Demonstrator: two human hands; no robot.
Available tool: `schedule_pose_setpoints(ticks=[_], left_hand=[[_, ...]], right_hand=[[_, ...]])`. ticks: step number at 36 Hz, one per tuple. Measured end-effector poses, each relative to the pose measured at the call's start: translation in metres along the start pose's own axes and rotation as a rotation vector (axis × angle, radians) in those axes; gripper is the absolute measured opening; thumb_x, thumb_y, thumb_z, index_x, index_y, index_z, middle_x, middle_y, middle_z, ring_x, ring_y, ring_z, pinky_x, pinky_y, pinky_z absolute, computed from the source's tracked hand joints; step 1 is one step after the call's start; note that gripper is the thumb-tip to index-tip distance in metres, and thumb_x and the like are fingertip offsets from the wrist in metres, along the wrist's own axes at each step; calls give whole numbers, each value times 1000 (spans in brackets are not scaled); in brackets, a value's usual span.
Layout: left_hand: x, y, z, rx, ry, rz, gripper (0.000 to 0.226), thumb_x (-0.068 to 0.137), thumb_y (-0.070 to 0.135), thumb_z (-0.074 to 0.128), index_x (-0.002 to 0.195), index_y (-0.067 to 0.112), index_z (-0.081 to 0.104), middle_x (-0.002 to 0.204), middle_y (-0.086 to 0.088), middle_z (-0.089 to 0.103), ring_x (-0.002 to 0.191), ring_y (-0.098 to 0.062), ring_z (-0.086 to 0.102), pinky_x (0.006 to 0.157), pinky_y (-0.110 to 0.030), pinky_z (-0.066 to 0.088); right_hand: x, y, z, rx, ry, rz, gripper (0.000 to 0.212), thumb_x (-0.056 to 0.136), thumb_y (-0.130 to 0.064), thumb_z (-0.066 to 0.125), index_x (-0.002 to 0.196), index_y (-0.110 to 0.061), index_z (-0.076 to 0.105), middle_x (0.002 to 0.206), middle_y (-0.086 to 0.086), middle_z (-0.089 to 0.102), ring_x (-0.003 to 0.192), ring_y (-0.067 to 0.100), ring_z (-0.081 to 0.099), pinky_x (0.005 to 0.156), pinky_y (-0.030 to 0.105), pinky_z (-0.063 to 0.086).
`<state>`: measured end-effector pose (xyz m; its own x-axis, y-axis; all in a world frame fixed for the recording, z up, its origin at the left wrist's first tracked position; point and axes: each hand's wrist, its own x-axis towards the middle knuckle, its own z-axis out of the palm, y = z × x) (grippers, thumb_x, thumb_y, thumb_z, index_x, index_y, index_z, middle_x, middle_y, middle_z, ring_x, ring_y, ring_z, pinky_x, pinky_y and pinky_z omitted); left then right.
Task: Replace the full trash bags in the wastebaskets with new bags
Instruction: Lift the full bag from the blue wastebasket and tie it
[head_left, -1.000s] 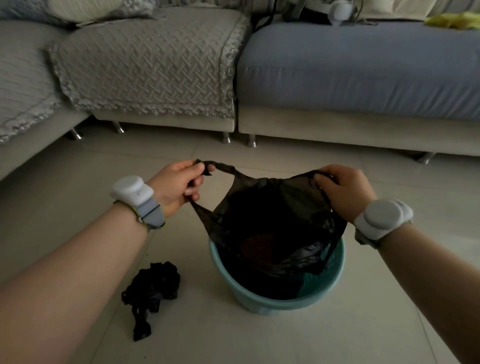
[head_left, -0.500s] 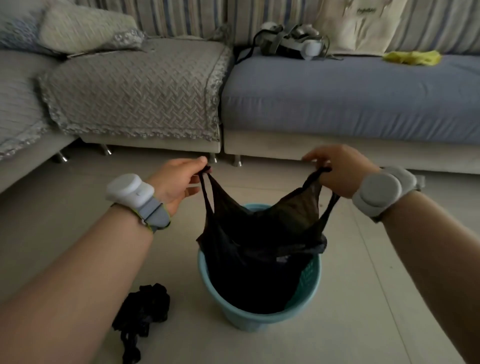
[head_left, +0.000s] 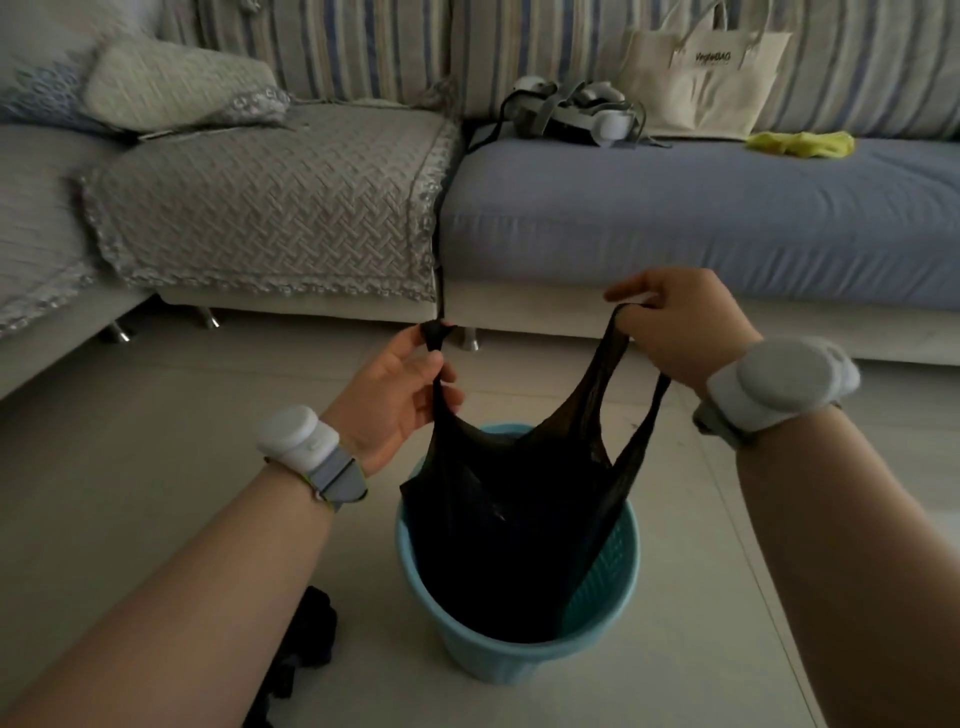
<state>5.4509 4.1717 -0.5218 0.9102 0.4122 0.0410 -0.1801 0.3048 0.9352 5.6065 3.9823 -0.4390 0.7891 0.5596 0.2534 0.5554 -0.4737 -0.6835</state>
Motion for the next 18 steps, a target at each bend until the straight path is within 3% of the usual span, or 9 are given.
schedule_pose_setpoints(ticks=[3, 6, 8, 12, 15, 18], left_hand=[[-1, 0, 1, 82, -5, 11, 34, 94, 10, 43, 121, 30, 52, 75, -4, 54, 62, -17, 56, 68, -32, 50], [0, 1, 5, 206, -6, 45, 40, 94, 7, 46, 130, 25, 47, 69, -2, 49, 51, -12, 46, 59, -29, 43], [1, 2, 8, 297, -11, 82, 42, 93, 7, 50, 132, 20, 45, 62, 4, 47, 47, -10, 40, 55, -28, 39], [1, 2, 18, 451, -57, 115, 47, 89, 9, 57, 133, 20, 43, 63, 4, 46, 48, -7, 40, 54, -27, 37], [2, 3, 25, 548, -104, 132, 53, 85, 15, 65, 133, 20, 42, 65, 8, 51, 52, -3, 47, 56, -22, 40], [4, 3, 33, 674, -153, 169, 61, 75, 39, 72, 128, 26, 44, 68, 7, 55, 59, -8, 53, 59, -26, 44]], right_hand=[[-3, -13, -5, 164, -54, 3, 30, 87, -11, 51, 113, -24, 59, 72, -4, 58, 47, 1, 48, 51, 19, 42], [-8, -21, -7, -33, -45, -172, 37, 86, -8, 49, 117, -27, 55, 95, -10, 54, 77, 7, 54, 72, 17, 40], [-11, -25, -6, -175, -19, -292, 35, 85, -3, 48, 110, -26, 59, 103, -7, 47, 89, 8, 47, 76, 9, 31], [-15, -36, 0, -194, 1, -476, 23, 86, -2, 54, 95, -21, 62, 94, -8, 45, 75, -2, 44, 69, -3, 29], [-19, -43, 8, -148, -38, -572, 20, 83, -1, 58, 92, -19, 63, 85, -22, 42, 75, -16, 45, 70, -3, 31], [-24, -49, 19, -63, -130, -574, 21, 82, 0, 59, 95, -16, 65, 82, -26, 49, 72, -9, 52, 71, 1, 39]])
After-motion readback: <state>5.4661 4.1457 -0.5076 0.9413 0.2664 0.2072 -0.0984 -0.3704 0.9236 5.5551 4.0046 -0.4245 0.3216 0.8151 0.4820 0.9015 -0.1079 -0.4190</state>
